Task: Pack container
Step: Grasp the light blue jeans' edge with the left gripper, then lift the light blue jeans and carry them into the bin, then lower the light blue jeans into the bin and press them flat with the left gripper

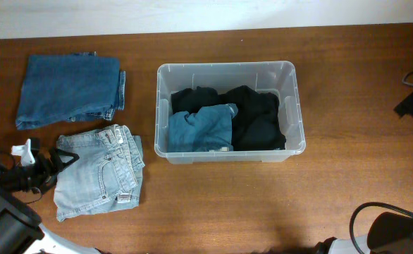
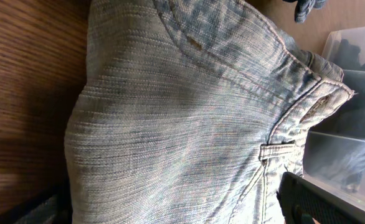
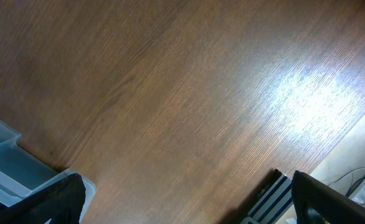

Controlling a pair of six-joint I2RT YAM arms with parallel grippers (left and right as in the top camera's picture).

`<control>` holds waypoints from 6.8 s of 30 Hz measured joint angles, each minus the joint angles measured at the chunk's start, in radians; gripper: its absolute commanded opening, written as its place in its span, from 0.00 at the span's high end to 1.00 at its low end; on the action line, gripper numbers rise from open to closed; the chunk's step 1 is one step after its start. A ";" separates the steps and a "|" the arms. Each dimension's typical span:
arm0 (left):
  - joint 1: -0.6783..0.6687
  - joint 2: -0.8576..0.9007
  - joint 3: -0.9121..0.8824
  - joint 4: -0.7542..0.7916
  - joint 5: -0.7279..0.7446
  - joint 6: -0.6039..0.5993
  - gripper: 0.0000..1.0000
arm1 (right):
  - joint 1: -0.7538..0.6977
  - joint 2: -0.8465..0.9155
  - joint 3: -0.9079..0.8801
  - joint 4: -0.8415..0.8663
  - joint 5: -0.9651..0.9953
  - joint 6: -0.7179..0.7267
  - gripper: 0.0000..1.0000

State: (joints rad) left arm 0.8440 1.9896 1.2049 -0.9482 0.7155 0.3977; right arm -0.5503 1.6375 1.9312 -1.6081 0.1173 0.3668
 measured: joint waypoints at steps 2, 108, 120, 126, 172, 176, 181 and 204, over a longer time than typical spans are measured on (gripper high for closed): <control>0.000 0.000 -0.002 0.004 -0.001 -0.002 0.19 | 0.000 0.000 0.000 0.000 0.000 0.000 0.01; -1.450 0.014 0.837 0.313 -0.433 -1.282 0.99 | 0.000 0.000 0.000 0.000 0.000 0.001 0.01; -1.447 0.013 0.840 0.051 -0.516 -1.285 0.99 | 0.000 0.000 0.000 0.000 0.000 0.000 0.01; -1.432 0.013 0.840 -0.112 -0.621 -1.285 0.99 | 0.000 0.000 0.000 0.000 0.000 0.001 0.02; -1.410 0.305 0.867 -0.464 -0.640 -0.801 0.79 | 0.000 0.000 0.000 0.000 0.000 0.001 0.01; -1.409 0.344 0.871 -0.465 -0.640 -0.798 0.79 | 0.000 0.000 0.000 0.000 0.000 0.000 0.01; -1.404 0.372 0.977 -0.549 -0.644 -0.780 0.79 | 0.000 0.000 0.000 0.000 0.000 0.000 0.02; -1.281 0.359 0.907 -0.420 -0.704 -0.747 0.78 | 0.000 0.000 0.000 0.000 0.000 0.000 0.01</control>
State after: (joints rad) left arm -0.4370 2.3486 2.1120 -1.3682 0.0113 -0.3489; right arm -0.5503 1.6375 1.9312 -1.6081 0.1173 0.3672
